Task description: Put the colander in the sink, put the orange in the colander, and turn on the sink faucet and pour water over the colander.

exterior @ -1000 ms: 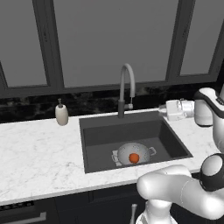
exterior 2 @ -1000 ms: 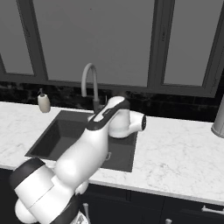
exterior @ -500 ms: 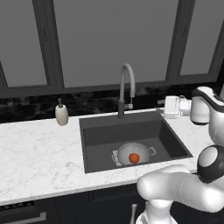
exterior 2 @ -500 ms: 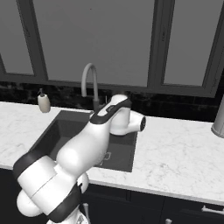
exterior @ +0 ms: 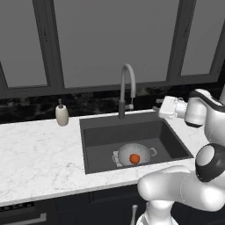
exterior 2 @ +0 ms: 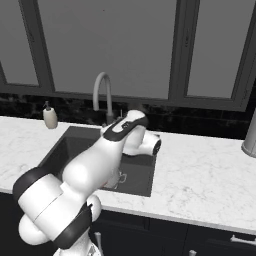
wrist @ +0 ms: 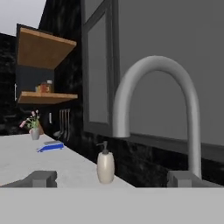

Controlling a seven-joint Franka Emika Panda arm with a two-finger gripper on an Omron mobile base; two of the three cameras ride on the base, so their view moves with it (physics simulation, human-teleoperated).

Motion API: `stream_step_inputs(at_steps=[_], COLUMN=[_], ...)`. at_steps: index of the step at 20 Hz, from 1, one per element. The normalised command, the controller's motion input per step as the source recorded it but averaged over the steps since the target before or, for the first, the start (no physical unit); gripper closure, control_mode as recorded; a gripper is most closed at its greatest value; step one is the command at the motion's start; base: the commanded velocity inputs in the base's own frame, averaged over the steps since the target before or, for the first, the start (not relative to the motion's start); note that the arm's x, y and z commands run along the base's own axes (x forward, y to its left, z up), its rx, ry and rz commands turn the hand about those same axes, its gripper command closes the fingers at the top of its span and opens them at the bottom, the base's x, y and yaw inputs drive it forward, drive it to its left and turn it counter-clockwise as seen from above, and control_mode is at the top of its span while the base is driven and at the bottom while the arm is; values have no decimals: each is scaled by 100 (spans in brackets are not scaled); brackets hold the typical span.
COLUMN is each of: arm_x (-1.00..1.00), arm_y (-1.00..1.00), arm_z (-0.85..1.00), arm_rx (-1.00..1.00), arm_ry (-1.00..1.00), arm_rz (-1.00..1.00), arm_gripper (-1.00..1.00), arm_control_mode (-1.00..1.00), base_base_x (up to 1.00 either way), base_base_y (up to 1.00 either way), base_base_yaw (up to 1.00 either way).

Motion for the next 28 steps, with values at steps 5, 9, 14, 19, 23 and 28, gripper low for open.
stream_step_inputs(at_steps=[5,9,14,19,23,28], arm_x=[23,27,37,39,29,28], arm_y=[0,0,0,0,0,0], arm_z=[-3,-9,-7,-7,-11,-13], arm_rx=[15,9,1,0,0,0], arm_ry=[0,-10,-9,-3,0,0], arm_rz=[0,-1,-4,0,0,0], arm_gripper=[-100,-100,-100,-100,-100,-100], arm_control_mode=[-100,-100,-100,-100,-100,-100], base_base_x=[0,0,0,0,0,0], base_base_y=[0,0,0,0,0,0], base_base_yaw=[0,0,0,0,0,0])
